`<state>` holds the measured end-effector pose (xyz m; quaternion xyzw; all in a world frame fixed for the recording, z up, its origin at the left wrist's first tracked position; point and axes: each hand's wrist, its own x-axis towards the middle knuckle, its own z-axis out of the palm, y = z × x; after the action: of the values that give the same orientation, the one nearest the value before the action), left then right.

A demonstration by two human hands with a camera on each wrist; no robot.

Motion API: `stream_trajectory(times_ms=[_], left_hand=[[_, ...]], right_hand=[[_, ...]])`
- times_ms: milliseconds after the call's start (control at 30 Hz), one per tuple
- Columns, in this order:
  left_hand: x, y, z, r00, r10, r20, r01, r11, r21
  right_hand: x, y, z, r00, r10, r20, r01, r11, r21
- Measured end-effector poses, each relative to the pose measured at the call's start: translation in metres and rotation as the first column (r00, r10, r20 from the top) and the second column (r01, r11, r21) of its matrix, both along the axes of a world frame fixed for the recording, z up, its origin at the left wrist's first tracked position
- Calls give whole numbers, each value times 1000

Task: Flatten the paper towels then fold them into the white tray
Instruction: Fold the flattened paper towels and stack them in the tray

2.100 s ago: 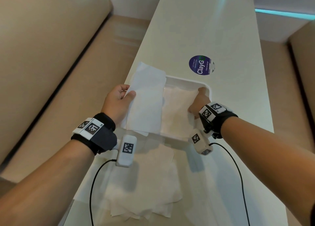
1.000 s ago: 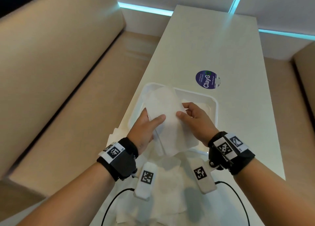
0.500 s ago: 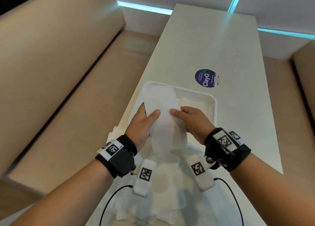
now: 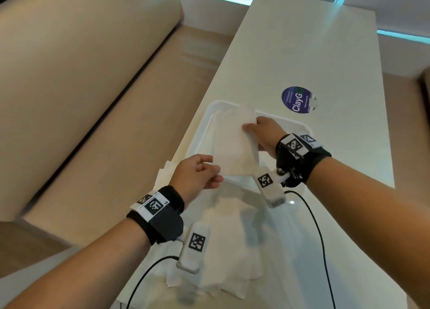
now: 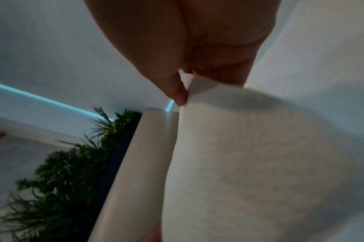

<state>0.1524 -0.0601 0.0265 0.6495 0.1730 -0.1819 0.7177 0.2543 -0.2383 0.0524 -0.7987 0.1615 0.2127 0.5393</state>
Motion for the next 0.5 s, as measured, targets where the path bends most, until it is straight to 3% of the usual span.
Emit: stream_trajectory(times_ms=[200, 333, 433, 500], left_hand=[[0, 19, -4, 998, 59, 4, -60, 995, 75], [-5, 27, -10, 997, 72, 0, -71, 989, 126], [-12, 36, -20, 998, -52, -16, 55, 945, 322], [-21, 41, -29, 984, -168, -66, 179, 844, 505]], right_hand=[[15, 8, -17, 991, 114, -67, -120, 988, -96], [24, 9, -25, 992, 116, -58, -123, 984, -126], [29, 10, -32, 996, 70, -51, -76, 991, -114], [34, 13, -35, 997, 50, -55, -57, 990, -131]])
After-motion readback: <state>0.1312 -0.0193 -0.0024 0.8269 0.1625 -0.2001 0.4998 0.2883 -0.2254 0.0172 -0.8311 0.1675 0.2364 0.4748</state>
